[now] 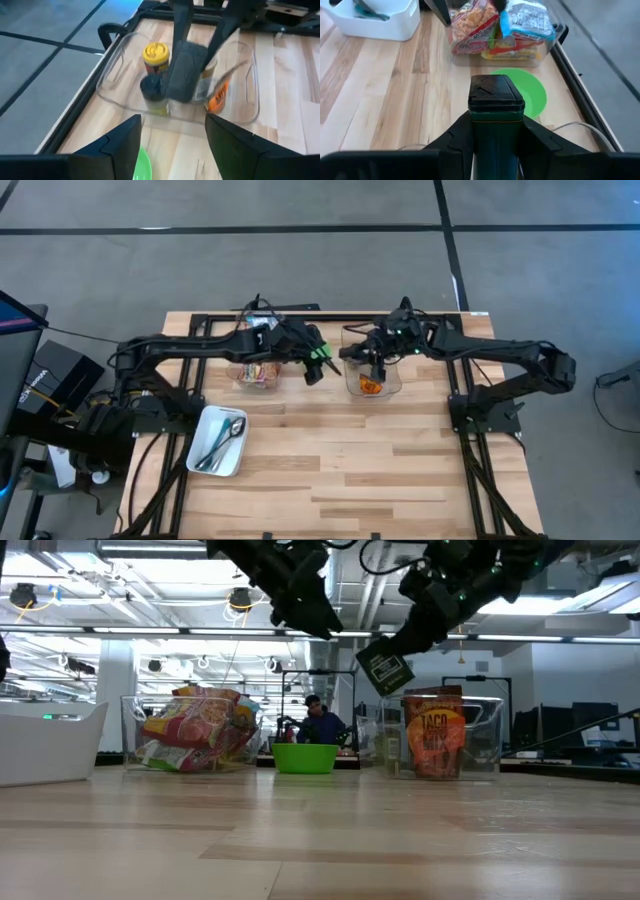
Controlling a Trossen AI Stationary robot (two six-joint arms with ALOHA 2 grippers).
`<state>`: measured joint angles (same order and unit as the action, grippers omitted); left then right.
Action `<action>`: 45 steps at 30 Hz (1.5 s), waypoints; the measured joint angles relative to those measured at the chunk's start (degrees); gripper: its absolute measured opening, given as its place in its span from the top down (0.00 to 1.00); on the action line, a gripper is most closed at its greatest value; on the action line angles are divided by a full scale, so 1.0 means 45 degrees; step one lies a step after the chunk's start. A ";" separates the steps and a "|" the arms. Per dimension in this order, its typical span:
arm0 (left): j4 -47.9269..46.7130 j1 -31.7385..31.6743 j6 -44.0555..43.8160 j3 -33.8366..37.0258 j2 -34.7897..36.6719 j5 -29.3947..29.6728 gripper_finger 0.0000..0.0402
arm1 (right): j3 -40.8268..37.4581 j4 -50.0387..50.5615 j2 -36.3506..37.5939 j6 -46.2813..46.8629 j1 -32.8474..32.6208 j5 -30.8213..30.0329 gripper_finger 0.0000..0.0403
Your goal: Pick & Place Food Item
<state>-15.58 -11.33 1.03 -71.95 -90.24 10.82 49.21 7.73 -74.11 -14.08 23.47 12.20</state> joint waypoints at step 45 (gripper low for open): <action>0.6141 0.0000 -0.0052 0.5398 0.3309 -0.0007 0.58 | -0.5052 -0.7481 -0.0057 0.2167 0.0135 -0.0820 0.71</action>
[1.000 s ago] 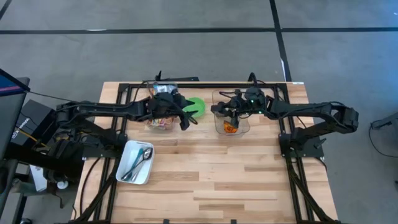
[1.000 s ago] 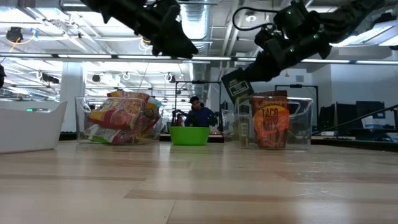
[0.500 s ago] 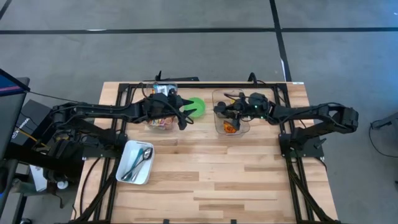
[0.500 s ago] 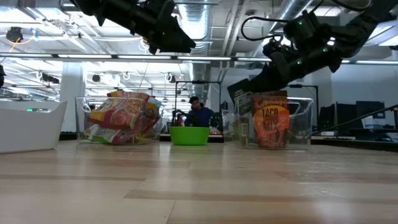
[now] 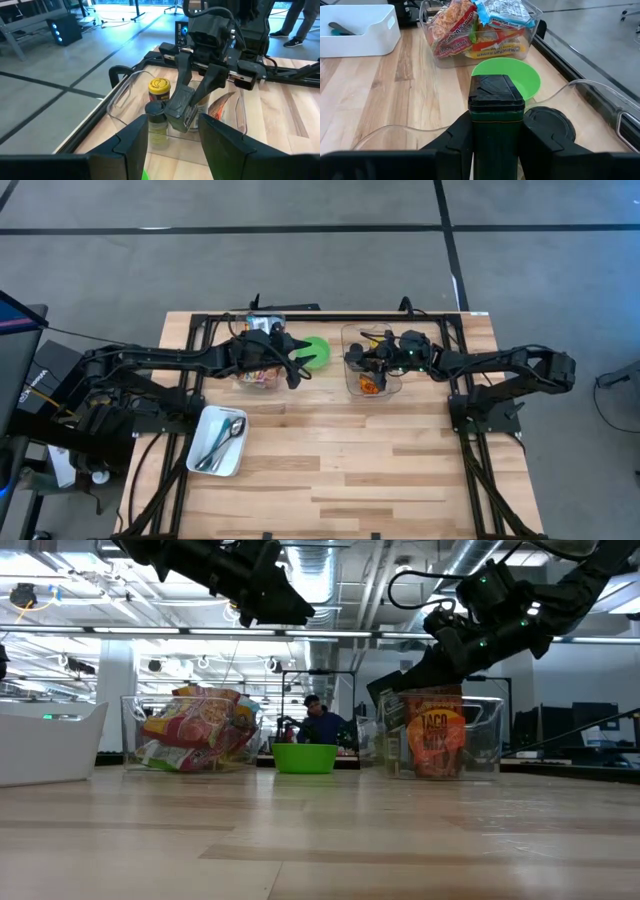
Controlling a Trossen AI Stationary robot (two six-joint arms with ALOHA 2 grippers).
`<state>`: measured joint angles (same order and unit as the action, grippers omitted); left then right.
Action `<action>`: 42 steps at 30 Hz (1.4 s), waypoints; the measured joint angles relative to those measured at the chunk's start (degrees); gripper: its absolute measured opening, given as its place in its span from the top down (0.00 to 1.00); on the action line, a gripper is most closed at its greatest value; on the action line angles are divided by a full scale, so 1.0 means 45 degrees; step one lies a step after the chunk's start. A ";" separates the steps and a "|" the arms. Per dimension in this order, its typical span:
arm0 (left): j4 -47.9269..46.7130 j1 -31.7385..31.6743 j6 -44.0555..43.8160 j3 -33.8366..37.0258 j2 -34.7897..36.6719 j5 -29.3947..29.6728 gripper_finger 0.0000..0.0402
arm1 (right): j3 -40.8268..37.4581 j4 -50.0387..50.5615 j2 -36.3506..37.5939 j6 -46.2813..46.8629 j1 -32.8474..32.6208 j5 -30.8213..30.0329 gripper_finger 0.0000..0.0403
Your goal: Pick & Place Food Item
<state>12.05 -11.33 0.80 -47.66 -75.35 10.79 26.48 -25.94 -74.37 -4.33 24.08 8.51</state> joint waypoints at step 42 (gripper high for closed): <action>-0.0005 0.0015 -0.0388 0.0000 -0.0005 -0.0010 0.58 | 0.0023 -0.1053 -0.1322 0.0272 -0.0235 0.0029 0.71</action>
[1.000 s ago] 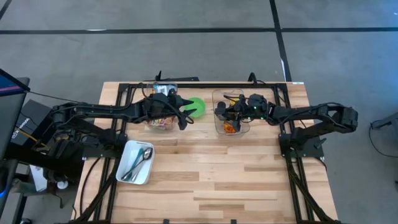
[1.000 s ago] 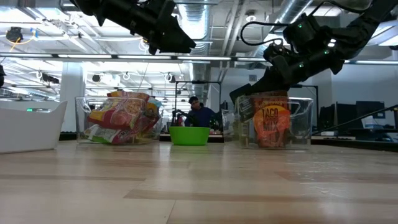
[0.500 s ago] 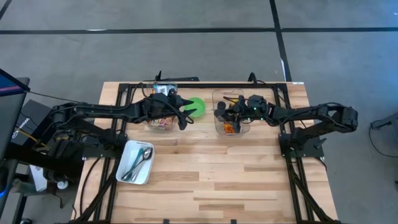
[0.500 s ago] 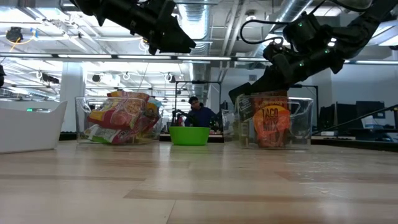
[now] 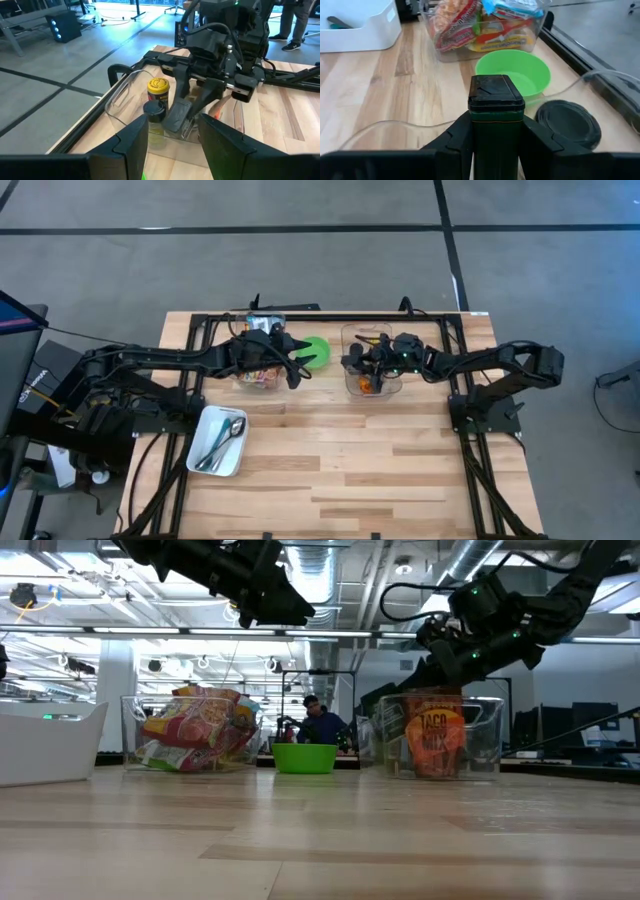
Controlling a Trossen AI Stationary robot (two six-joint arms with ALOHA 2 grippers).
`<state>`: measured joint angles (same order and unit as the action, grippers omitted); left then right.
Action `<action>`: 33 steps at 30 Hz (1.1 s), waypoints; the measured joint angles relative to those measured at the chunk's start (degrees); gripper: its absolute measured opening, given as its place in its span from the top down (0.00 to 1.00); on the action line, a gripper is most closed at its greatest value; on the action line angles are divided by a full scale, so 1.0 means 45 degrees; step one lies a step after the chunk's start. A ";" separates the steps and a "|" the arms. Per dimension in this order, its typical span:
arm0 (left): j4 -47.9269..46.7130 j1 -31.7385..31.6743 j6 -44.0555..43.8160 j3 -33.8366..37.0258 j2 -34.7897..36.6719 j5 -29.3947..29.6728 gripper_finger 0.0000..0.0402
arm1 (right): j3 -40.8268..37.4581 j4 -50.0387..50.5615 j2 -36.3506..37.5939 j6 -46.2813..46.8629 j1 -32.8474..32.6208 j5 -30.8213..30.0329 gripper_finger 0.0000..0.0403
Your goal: Pick & Place Food Item
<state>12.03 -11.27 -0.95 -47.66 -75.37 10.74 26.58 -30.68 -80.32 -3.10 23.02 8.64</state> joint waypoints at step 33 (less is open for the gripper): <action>0.0000 0.0000 0.0005 0.0000 0.0000 0.0042 0.58 | -0.0009 0.0587 0.0210 -0.0308 0.0279 0.0058 0.56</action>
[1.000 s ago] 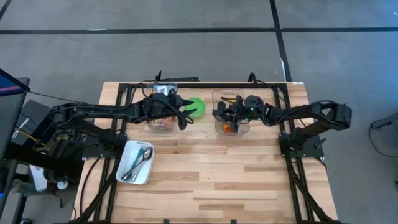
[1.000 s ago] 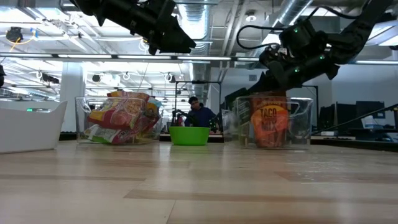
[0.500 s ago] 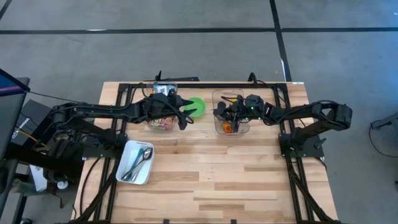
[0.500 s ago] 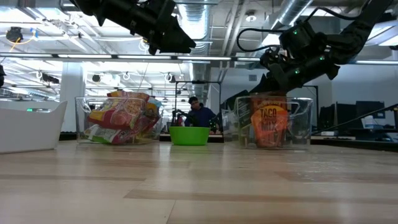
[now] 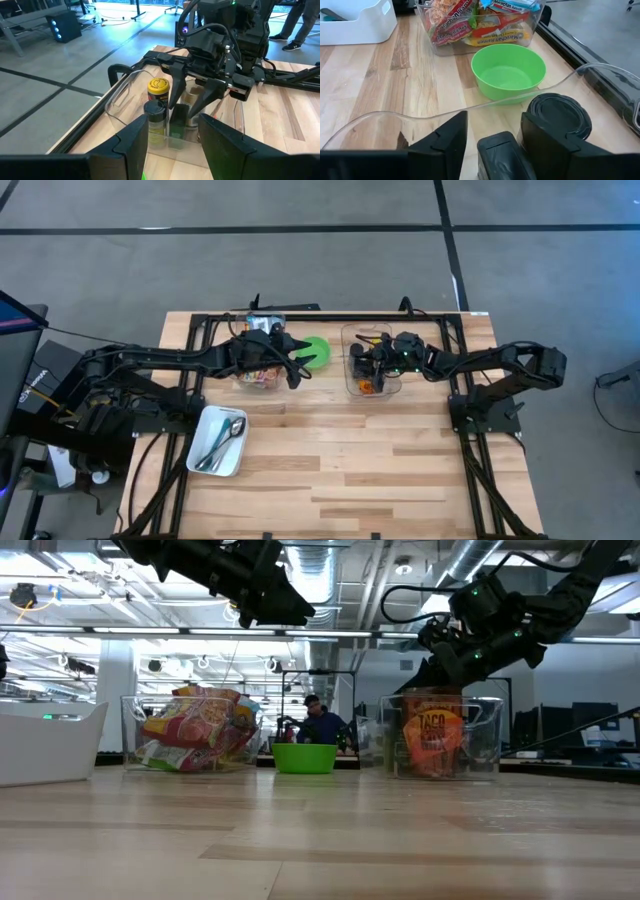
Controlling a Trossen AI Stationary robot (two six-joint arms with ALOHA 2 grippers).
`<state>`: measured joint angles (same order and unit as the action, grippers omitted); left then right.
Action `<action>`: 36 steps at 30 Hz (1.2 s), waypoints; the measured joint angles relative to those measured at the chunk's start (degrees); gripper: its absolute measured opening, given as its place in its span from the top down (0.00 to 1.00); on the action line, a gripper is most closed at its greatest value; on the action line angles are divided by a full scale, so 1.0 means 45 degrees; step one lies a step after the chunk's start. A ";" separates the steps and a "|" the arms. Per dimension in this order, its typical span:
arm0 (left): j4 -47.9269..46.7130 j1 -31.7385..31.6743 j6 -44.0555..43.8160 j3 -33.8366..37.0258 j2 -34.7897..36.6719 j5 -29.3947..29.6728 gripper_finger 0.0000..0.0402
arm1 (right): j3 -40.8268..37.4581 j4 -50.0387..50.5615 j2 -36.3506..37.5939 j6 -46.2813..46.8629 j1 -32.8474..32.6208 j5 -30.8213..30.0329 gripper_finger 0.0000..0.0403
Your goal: Pick & Place Food Item
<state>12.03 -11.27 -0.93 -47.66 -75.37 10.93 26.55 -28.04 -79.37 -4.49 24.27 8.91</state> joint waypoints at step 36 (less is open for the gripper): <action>0.0005 0.0000 0.0005 0.0000 -0.0005 0.0012 0.58 | 0.1418 0.4330 0.3632 -0.0443 0.0333 0.0005 0.98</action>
<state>12.05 -11.27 -0.91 -47.66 -75.40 10.98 32.93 -8.55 -63.03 -6.48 25.77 8.93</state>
